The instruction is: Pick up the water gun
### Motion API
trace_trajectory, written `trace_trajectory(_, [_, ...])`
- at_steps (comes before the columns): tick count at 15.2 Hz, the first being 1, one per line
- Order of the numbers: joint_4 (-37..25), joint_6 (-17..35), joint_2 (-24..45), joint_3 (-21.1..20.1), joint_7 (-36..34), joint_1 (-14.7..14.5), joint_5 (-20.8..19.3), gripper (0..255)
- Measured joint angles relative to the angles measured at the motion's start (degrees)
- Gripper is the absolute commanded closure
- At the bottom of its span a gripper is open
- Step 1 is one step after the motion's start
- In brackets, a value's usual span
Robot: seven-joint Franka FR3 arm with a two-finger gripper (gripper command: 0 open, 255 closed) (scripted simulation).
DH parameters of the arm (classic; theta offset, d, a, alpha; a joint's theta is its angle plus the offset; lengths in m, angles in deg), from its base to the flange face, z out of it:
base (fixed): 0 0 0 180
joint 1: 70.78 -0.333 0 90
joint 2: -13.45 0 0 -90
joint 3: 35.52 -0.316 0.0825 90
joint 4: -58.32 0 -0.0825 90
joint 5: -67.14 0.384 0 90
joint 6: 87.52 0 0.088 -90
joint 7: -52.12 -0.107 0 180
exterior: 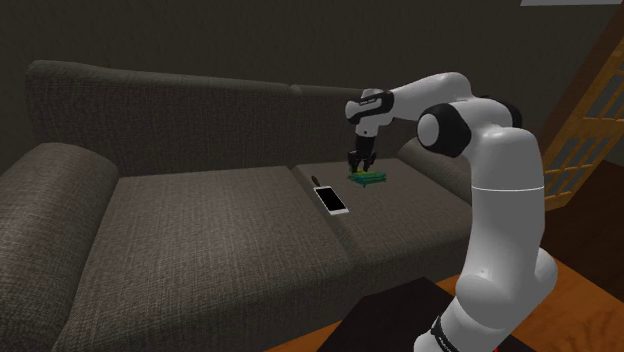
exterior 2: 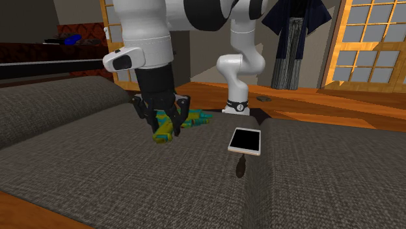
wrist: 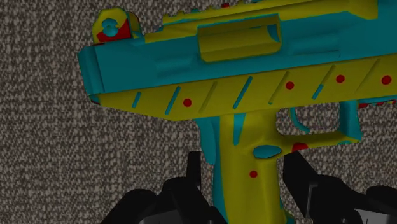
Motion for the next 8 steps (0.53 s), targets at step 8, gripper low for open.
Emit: trace_trajectory(8, [-3.5, -5.0, -1.5, 0.3, -0.3, 0.0, -0.5, 255])
